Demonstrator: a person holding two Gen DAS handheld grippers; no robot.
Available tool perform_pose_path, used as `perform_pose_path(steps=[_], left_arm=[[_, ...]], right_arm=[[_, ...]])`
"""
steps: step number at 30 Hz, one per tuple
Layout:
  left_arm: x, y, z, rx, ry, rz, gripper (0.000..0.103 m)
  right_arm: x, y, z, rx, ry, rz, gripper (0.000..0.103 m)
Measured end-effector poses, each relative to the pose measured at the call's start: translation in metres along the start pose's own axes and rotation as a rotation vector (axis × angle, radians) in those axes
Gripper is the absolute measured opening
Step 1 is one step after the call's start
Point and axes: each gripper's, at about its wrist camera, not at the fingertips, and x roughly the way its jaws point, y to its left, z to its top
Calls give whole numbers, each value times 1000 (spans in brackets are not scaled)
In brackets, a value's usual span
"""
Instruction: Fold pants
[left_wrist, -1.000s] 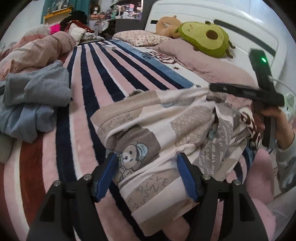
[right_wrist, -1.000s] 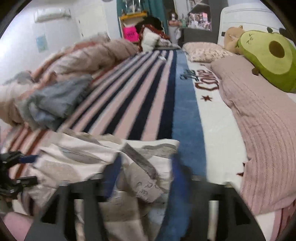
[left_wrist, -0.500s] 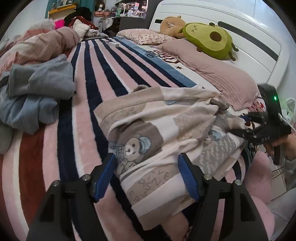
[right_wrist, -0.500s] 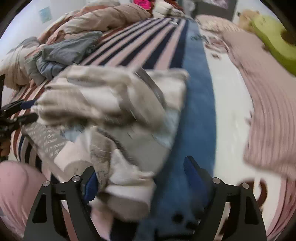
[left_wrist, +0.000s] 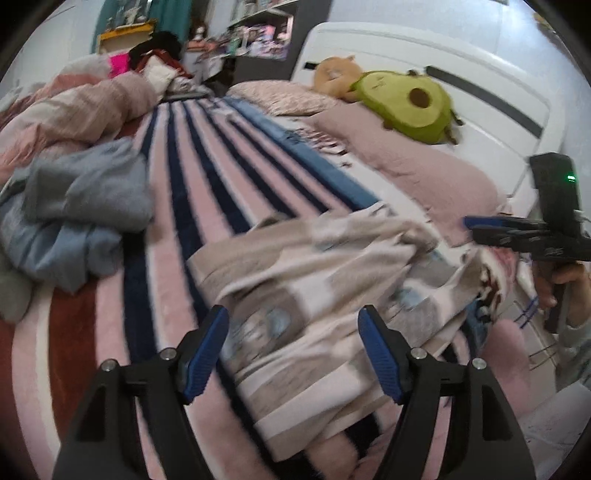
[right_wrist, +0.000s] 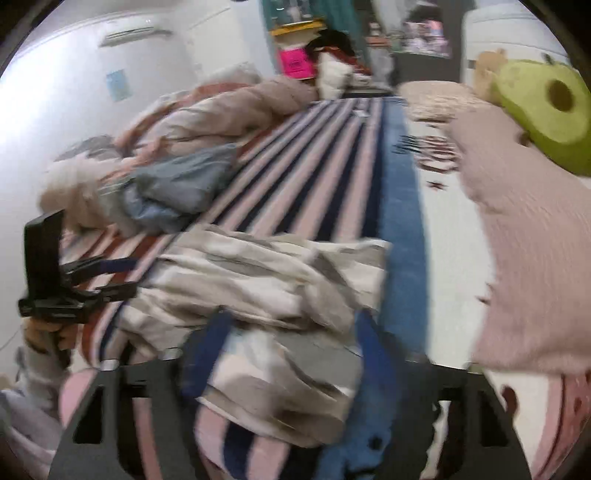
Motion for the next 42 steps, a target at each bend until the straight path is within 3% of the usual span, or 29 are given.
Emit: perform_pose_path(steps=[2, 6, 10, 14, 17, 18, 19, 21, 24, 26, 28, 32, 35, 38, 40, 42], left_arm=[[5, -12, 8, 40, -2, -22, 69], [25, -32, 20, 113, 31, -61, 69], [52, -46, 29, 182, 78, -20, 69], [75, -54, 33, 196, 120, -42, 67], [91, -56, 35, 207, 141, -38, 39], [96, -54, 35, 201, 151, -22, 23], [99, -51, 36, 187, 156, -15, 15], [100, -39, 39, 128, 143, -18, 12], [96, -21, 41, 49, 130, -45, 12], [94, -15, 41, 15, 127, -67, 12], [94, -11, 41, 1, 127, -74, 12], [97, -13, 41, 14, 130, -70, 12], [98, -12, 41, 12, 129, -75, 12], [97, -11, 41, 7, 129, -80, 12], [97, -11, 40, 8, 125, -80, 12], [96, -10, 39, 4, 126, -83, 12]], right_arm=[[23, 6, 0, -33, 94, 3, 33], [67, 1, -8, -44, 215, -46, 32], [78, -15, 12, -22, 152, -49, 32], [94, -23, 40, -9, 109, -4, 32], [106, -25, 51, -22, 100, 21, 32], [108, -27, 53, -22, 99, 29, 32], [108, -28, 55, -20, 98, 42, 33], [101, -33, 57, -7, 79, 60, 34], [85, -46, 57, 25, 61, 60, 36], [80, -53, 54, 43, 74, 66, 43], [79, -59, 49, 75, 99, 131, 52], [82, -64, 40, 165, 103, 311, 55], [87, -52, 40, 124, 102, 321, 59], [101, -39, 39, 99, 156, 339, 58], [111, -30, 37, 75, 184, 335, 48], [116, -23, 36, 37, 194, 319, 3]])
